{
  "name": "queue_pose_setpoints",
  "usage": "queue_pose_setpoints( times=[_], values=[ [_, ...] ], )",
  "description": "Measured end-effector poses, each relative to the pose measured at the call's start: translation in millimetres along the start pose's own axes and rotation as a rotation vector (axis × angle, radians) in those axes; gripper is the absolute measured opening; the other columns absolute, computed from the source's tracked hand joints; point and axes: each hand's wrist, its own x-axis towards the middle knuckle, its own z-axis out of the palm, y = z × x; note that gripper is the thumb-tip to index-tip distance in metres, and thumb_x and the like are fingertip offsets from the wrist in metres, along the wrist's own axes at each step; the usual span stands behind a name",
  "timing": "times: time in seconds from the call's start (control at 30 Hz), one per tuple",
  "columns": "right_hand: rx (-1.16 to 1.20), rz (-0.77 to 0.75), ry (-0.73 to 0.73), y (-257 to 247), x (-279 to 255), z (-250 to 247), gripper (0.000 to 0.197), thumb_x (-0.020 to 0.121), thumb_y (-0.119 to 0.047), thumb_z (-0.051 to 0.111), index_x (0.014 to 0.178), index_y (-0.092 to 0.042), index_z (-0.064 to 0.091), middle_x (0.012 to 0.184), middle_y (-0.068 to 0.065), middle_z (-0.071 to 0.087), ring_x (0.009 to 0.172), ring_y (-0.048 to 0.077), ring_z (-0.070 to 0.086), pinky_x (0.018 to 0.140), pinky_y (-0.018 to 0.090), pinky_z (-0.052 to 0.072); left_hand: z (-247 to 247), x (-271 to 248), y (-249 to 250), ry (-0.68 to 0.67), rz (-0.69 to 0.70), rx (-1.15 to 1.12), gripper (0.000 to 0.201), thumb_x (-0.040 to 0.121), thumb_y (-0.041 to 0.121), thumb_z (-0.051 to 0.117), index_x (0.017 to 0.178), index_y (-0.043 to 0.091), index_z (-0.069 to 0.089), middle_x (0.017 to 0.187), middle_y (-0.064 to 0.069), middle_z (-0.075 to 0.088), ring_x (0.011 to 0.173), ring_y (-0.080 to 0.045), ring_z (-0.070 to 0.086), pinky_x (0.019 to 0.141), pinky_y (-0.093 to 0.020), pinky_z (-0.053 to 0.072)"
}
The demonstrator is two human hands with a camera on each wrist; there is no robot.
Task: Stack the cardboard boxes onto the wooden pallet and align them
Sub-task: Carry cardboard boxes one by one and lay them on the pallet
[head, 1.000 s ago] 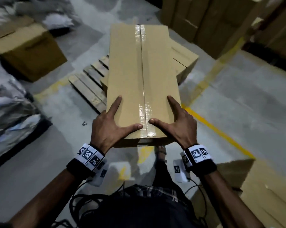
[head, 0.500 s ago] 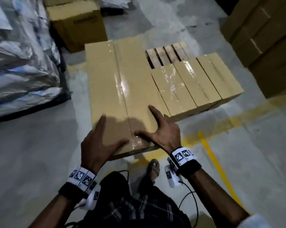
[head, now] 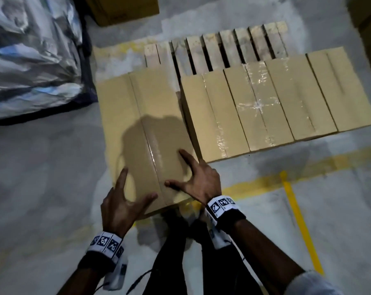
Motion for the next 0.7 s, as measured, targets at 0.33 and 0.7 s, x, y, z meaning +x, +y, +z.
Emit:
queue_pose_setpoints(
  times=[0.33,0.7],
  values=[
    [-0.038,0.028,-0.008,77,112,66,0.103,0.067,-0.099,0.049,0.154,-0.061,0.009,0.142,0.007,0.056,0.122,0.034,0.061,0.096,0.044,0.052,116,101,-29,0.002,0.076,-0.009,0.119,0.059,0.094,0.066,0.160,0.041,0.031,0.134,-0.011,0.067,0.115,-0.035,0.067,0.091,-0.044,0.058],
    [-0.078,-0.047,0.188,146,187,132,0.099,0.073,-0.094,0.052,0.158,-0.053,0.021,0.145,0.016,0.057,0.129,0.033,0.060,0.091,0.041,0.055,204,184,-52,-0.074,0.051,-0.046,0.118,0.066,0.077,0.077,0.162,0.044,0.019,0.159,-0.004,0.044,0.139,-0.030,0.048,0.108,-0.038,0.044]
  ],
)
